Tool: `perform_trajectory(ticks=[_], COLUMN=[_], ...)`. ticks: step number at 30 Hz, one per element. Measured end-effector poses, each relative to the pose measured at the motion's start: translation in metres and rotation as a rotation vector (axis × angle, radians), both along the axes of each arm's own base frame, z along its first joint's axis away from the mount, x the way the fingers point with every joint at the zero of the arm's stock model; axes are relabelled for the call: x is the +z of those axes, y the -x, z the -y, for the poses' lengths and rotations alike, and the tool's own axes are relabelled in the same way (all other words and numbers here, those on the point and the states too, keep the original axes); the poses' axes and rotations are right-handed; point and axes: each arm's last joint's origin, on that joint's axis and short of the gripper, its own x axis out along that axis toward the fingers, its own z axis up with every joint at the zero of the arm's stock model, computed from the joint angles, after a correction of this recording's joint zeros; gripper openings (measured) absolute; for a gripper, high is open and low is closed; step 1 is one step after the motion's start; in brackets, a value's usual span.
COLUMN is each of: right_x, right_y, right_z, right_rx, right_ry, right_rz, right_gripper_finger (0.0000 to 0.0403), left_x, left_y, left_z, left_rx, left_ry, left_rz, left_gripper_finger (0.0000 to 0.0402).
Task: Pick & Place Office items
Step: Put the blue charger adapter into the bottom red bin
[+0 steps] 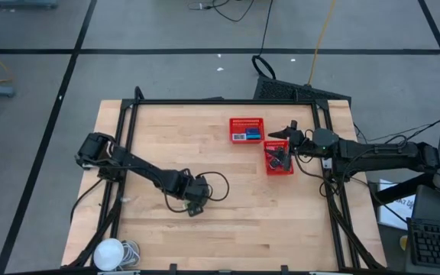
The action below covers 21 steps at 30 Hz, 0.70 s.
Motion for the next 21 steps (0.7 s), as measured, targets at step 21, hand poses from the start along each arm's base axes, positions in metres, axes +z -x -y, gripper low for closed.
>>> perform_trajectory(ticks=[21], right_x=[-0.013], right_y=[-0.015], right_z=[-0.010], right_rx=[0.071], right_ry=[-0.007], right_rz=[-0.076], right_gripper_finger=[0.0281], left_x=[0.026], left_y=[-0.036], left_z=[-0.003], left_rx=[-0.133], left_ry=[-0.267], left_rz=[0.436], left_gripper_finger=[0.0136])
